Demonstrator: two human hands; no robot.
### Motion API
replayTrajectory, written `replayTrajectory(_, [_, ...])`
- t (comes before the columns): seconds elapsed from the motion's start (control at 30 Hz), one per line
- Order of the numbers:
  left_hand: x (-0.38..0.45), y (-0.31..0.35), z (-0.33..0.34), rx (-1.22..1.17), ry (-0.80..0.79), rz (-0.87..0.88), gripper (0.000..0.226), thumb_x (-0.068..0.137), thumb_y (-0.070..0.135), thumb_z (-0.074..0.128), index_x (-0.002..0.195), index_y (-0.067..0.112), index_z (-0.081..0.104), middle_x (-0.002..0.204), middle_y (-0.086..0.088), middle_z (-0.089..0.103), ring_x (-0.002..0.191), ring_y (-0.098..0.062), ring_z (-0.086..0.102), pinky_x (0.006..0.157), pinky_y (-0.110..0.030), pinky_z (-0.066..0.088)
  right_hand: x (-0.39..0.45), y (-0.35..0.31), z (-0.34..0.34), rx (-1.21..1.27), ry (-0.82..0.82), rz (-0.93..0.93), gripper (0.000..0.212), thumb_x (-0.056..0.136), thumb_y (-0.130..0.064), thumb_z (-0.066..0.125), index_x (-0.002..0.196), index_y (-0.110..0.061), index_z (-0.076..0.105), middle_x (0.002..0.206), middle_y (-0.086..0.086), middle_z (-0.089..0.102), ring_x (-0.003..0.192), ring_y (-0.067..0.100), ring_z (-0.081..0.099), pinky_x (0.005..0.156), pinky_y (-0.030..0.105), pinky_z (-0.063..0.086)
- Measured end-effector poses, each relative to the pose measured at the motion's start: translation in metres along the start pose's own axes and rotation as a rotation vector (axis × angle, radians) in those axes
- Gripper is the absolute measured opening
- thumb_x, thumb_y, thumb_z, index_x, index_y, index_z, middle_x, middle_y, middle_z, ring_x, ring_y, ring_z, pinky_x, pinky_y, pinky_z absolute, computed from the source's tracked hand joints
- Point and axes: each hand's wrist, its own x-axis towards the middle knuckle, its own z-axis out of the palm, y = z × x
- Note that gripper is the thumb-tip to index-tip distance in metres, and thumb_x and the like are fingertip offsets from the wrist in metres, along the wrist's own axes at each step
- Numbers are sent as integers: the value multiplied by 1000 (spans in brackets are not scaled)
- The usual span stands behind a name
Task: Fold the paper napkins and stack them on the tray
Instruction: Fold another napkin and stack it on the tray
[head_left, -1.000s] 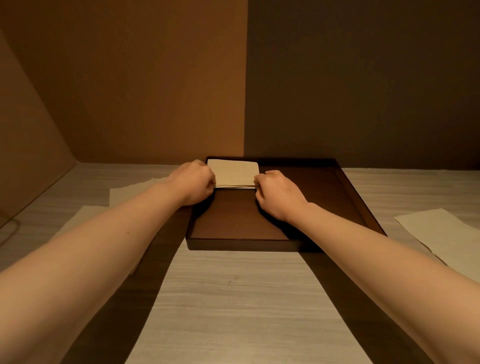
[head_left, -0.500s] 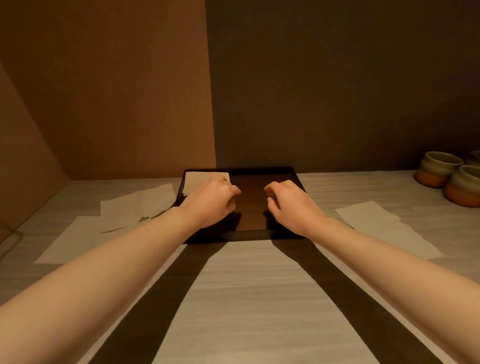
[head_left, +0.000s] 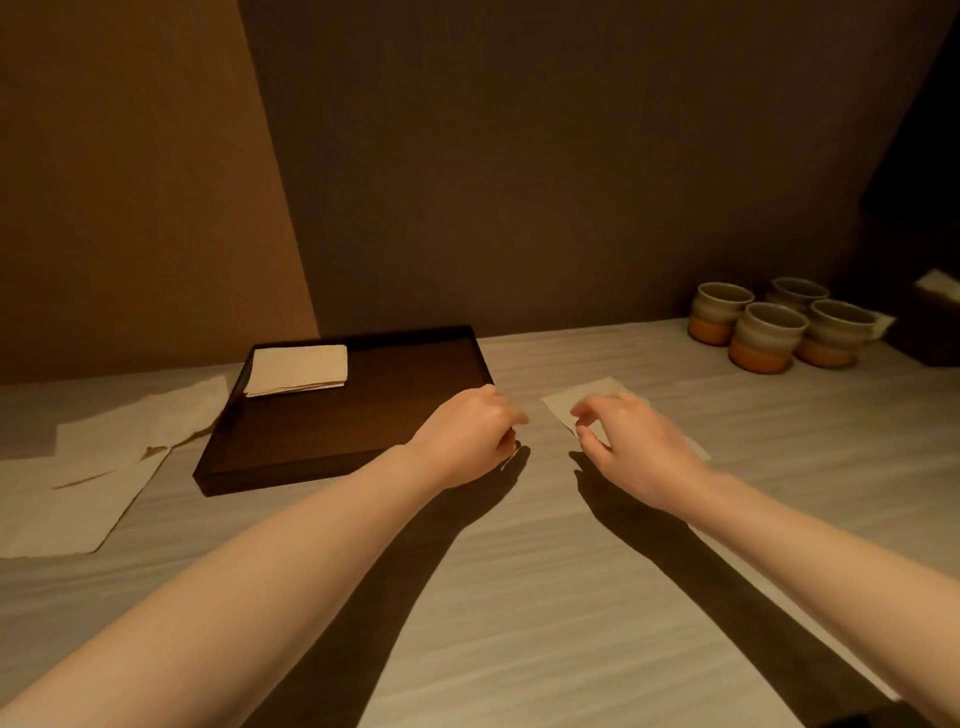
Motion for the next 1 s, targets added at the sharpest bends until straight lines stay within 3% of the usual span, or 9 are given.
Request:
replayTrajectory(0.17, [30,27,28,-32,-58,67,37,93,15,55,130,18,57,124,-2,63,115,-19,55,94,-34,48,-15,37,7,-49,-64,45,31,98,-34,48,127,-24,56,120,1,61,105,17,58,86,34,52])
replayTrajectory(0.3, [46,34,46,-42,-108,99,45,95,22,53,140,19,45,142,-2,50,127,-20,46,104,-35,42,-21,51,13,-85,-40,23,34,98,-38,48,127,-22,56,118,1,63,108,17,57,88,35,51])
replayTrajectory(0.43, [54,34,56,1,-155,177,44,97,37,45,137,20,46,143,-1,47,129,-18,43,109,-35,33,-29,58,20,-268,-42,-84,36,97,-47,45,107,-18,62,100,0,65,92,19,59,76,34,51])
replayTrajectory(0.57, [56,32,64,16,-161,205,45,98,42,41,135,18,49,138,-2,53,126,-17,45,109,-36,33,-29,62,28,-379,3,-166,17,82,-23,72,75,-10,63,70,7,63,61,28,60,48,32,41])
replayTrajectory(0.67, [55,32,65,-4,-147,181,45,98,42,42,135,18,50,140,-2,52,127,-18,46,107,-33,34,-21,63,27,-450,7,-200,24,59,-2,81,62,-10,58,56,7,56,44,28,53,44,28,27])
replayTrajectory(0.73, [55,34,64,-27,-126,174,40,97,40,44,131,19,52,130,-1,58,119,-18,51,101,-30,36,-18,60,24,-450,-12,-210,26,56,2,80,64,-9,58,56,7,56,45,29,53,44,28,26])
replayTrajectory(0.87, [57,35,61,-57,-107,119,37,96,37,49,128,20,54,114,0,63,105,-16,55,92,-27,39,-14,57,13,-351,-96,-121,9,91,-6,53,99,-10,52,82,4,56,73,26,57,56,36,42])
replayTrajectory(1.0, [60,40,52,-98,-67,72,32,93,31,56,122,17,59,108,-1,64,103,-17,54,89,-31,45,-13,47,-8,-144,-43,-62,29,93,-2,53,119,-13,52,92,5,62,82,24,60,70,42,55])
